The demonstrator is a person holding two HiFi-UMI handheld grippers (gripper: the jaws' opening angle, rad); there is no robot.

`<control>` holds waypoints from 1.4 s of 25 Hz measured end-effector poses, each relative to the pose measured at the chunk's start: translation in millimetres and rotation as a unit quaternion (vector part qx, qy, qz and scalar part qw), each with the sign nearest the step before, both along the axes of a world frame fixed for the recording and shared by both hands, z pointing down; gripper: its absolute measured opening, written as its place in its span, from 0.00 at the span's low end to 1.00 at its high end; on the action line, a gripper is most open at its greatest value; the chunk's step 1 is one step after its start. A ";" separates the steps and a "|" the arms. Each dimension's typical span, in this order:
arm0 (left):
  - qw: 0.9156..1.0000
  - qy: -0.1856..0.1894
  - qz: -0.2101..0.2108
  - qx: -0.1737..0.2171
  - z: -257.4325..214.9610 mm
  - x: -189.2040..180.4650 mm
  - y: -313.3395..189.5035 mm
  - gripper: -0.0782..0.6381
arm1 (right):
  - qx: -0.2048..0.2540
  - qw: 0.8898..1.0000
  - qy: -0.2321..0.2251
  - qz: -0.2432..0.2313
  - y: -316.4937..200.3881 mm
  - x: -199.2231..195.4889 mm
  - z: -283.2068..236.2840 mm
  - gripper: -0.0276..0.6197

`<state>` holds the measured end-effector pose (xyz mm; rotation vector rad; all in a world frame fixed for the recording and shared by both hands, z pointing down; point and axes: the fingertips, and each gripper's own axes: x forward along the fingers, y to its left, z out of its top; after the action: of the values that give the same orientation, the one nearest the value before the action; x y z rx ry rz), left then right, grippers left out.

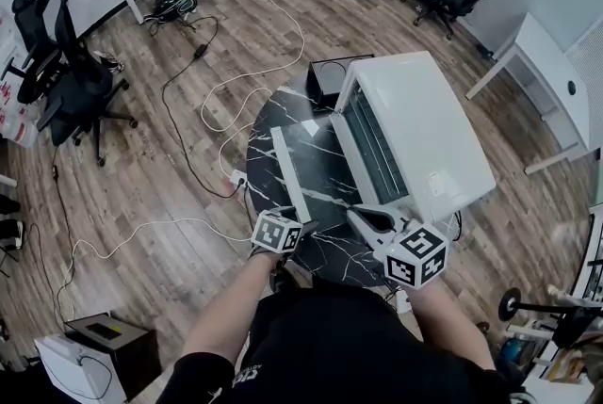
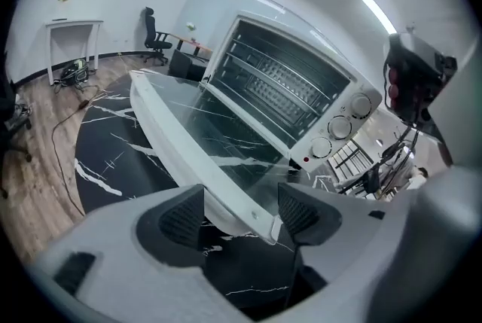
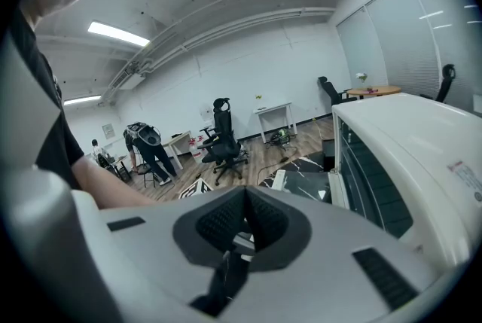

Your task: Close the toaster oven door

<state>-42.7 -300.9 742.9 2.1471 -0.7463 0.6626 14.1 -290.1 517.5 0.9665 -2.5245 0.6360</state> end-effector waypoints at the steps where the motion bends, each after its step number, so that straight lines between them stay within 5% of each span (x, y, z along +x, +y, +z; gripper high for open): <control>1: 1.000 -0.004 -0.002 0.004 -1.2 2.0 0.0 0.56 | 0.000 1.000 -0.001 0.001 0.0 0.7 -0.2 0.05; 13: 0.999 0.031 -0.035 0.014 -21.5 11.4 -2.4 0.54 | 0.006 1.000 -0.009 -0.005 1.7 -6.4 -4.8 0.05; 28: 0.991 0.024 0.028 0.130 -83.9 38.6 -10.9 0.52 | 0.031 0.999 -0.018 0.029 6.9 -3.9 -19.9 0.05; 35: 0.987 0.051 0.058 0.140 -112.2 60.3 -18.8 0.53 | 0.041 0.996 -0.015 0.077 37.6 11.6 -28.4 0.05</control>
<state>17.6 -319.6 630.7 2.4769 -0.6980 0.5274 25.7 -252.5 489.2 1.1991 -2.5375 0.5988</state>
